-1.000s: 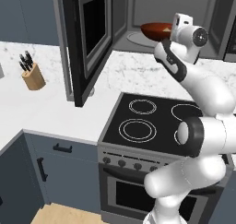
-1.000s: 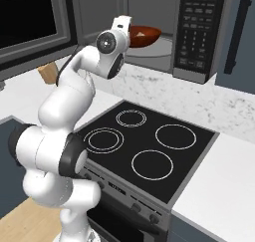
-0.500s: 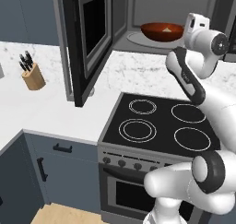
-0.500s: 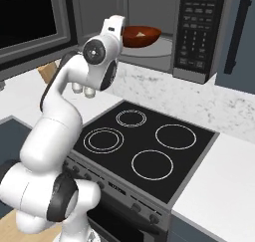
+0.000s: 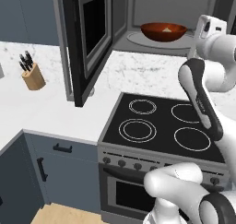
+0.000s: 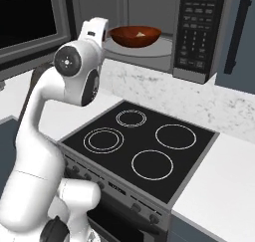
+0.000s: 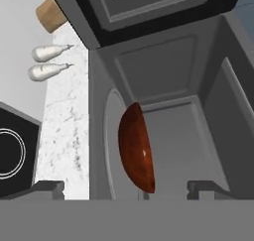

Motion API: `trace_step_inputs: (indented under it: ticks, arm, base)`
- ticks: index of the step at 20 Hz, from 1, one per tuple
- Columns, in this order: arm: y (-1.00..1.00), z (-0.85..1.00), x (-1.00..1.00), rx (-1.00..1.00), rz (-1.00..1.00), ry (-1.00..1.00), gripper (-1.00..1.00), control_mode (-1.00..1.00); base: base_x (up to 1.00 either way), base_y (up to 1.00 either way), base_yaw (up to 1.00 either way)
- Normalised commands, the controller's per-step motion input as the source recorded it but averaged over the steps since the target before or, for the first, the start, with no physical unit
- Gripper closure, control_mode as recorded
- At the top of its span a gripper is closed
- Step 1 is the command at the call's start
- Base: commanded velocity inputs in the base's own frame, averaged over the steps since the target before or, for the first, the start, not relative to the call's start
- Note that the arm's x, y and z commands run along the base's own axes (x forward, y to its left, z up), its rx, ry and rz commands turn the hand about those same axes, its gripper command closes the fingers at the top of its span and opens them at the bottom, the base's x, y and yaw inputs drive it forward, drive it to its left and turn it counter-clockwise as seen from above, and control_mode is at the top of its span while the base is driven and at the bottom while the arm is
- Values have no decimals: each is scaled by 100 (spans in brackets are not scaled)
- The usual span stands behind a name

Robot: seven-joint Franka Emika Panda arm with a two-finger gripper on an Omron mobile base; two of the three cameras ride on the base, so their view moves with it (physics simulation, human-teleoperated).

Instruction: Pick the garlic from the sink and place it in the bowl. Then pick the bowl and place it in the microwave. Then close the microwave door and press the start button.

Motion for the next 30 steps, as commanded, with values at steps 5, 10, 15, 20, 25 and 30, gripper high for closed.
trace_step_inputs:
  ticks: [5, 10, 15, 20, 25, 30]
  arm:
    - [38, 0, -100, 9, 4, -1, -100, -100]
    - [29, 0, -100, 1, 10, 1, -100, -100]
    - [33, 3, -100, -4, 20, 1, -100, -100]
    - [47, 29, -98, -8, 21, 1, -100, -100]
    - [73, 19, -81, -1, 16, 1, -100, -100]
    - [79, 3, -65, 0, 13, 2, -100, -100]
  base:
    - [0, 0, 0]
    - [0, 0, 0]
    - [0, 0, 0]
    - [0, 0, 0]
    - [0, 0, 0]
    - [0, 0, 0]
